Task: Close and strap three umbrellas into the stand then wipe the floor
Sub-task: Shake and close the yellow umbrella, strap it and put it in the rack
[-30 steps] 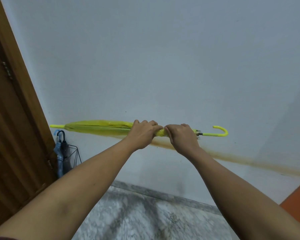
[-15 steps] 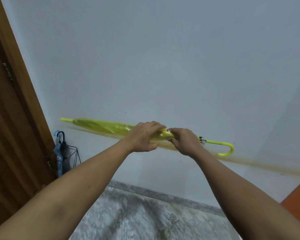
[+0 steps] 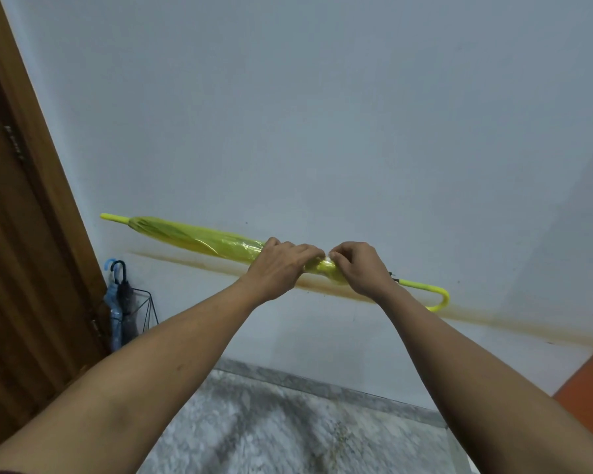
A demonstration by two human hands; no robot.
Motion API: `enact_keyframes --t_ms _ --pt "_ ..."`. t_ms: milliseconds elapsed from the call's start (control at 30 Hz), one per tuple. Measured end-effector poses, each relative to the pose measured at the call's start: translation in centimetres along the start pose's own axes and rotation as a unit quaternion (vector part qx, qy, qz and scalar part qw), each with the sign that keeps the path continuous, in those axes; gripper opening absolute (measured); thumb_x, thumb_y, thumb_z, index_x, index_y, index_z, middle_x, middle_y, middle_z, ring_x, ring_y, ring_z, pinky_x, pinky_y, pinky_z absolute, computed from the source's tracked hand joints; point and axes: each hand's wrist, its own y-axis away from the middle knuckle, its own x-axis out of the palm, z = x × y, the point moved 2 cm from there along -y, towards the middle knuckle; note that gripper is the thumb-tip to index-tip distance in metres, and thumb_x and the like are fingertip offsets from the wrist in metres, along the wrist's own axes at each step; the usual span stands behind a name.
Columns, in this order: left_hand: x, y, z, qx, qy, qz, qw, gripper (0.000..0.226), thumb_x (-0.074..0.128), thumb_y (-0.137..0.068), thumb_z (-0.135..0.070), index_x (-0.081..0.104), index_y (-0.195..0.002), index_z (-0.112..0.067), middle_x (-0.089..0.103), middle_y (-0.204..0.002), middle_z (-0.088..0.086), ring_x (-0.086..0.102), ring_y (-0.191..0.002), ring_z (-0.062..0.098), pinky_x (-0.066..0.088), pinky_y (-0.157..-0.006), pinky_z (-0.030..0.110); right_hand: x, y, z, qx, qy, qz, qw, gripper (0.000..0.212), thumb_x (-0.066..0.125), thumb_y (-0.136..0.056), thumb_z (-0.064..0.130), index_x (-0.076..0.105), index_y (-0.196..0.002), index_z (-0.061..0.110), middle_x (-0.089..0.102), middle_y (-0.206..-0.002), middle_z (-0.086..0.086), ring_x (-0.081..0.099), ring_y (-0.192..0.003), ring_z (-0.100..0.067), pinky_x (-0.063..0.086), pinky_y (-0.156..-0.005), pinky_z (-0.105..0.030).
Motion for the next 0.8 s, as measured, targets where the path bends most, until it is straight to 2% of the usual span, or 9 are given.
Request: enact_keyframes --t_ms 67,167,233,467,633,800 --pt "0.1 0.2 -0.3 0.0 0.006 0.01 1.0 0.043 0.061 -0.084 -0.009 0.051 -0.116 -0.034 0.065 -0.113 -0.014 0.063 -0.076 0.021 0.034 -0.068 0.034 0.1 -0.1 -0.1 0.007 0.016 -0.005 1.0 0.018 0.052 -0.098 0.022 0.067 -0.09 0.016 0.066 -0.086 0.007 0.06 -0.079 -0.013 0.047 -0.064 -0.026" --pt "0.0 0.3 -0.7 -0.01 0.03 0.019 0.999 0.046 0.057 -0.083 -0.004 0.056 -0.118 -0.034 0.065 -0.116 -0.014 0.063 -0.08 0.021 0.036 -0.07 0.036 0.1 -0.3 0.1 0.009 0.054 -0.029 0.998 0.017 0.047 -0.097 0.022 0.061 -0.088 0.018 0.065 -0.085 0.004 0.06 -0.081 -0.021 0.052 -0.071 -0.039" --pt "-0.2 0.2 -0.8 -0.026 0.038 0.036 0.998 0.051 0.052 -0.083 -0.002 0.056 -0.12 -0.036 0.065 -0.119 -0.015 0.063 -0.084 0.02 0.036 -0.073 0.036 0.1 -0.3 0.3 0.005 0.065 -0.042 0.997 0.017 0.045 -0.098 0.023 0.059 -0.088 0.019 0.064 -0.085 0.005 0.059 -0.082 -0.023 0.052 -0.072 -0.041" --pt "0.6 0.4 -0.4 -0.047 0.036 0.076 0.995 0.053 0.049 -0.086 -0.007 0.052 -0.125 -0.042 0.064 -0.121 -0.016 0.063 -0.095 0.017 0.027 -0.071 0.033 1.5 0.8 -0.1 -0.006 0.033 -0.038 0.999 0.018 0.047 -0.097 0.018 0.061 -0.086 0.02 0.066 -0.084 0.007 0.061 -0.078 -0.016 0.049 -0.063 -0.031" --pt "0.3 0.1 0.0 -0.063 0.084 0.094 0.99 0.045 0.05 -0.091 -0.016 0.051 -0.128 -0.042 0.063 -0.124 -0.015 0.061 -0.103 0.017 0.038 -0.081 0.036 1.0 0.4 -0.2 -0.028 0.031 -0.034 0.999 0.017 0.053 -0.097 0.018 0.069 -0.091 0.019 0.068 -0.084 0.006 0.061 -0.075 -0.013 0.041 -0.055 -0.018" --pt "0.4 0.1 0.2 -0.059 0.091 0.107 0.988 0.042 0.052 -0.091 -0.022 0.05 -0.128 -0.044 0.063 -0.123 -0.016 0.061 -0.103 0.016 0.04 -0.083 0.037 1.1 0.5 -0.7 -0.036 0.028 -0.008 0.999 0.019 0.054 -0.097 0.017 0.073 -0.093 0.016 0.07 -0.086 0.005 0.061 -0.078 -0.012 0.043 -0.06 -0.02"
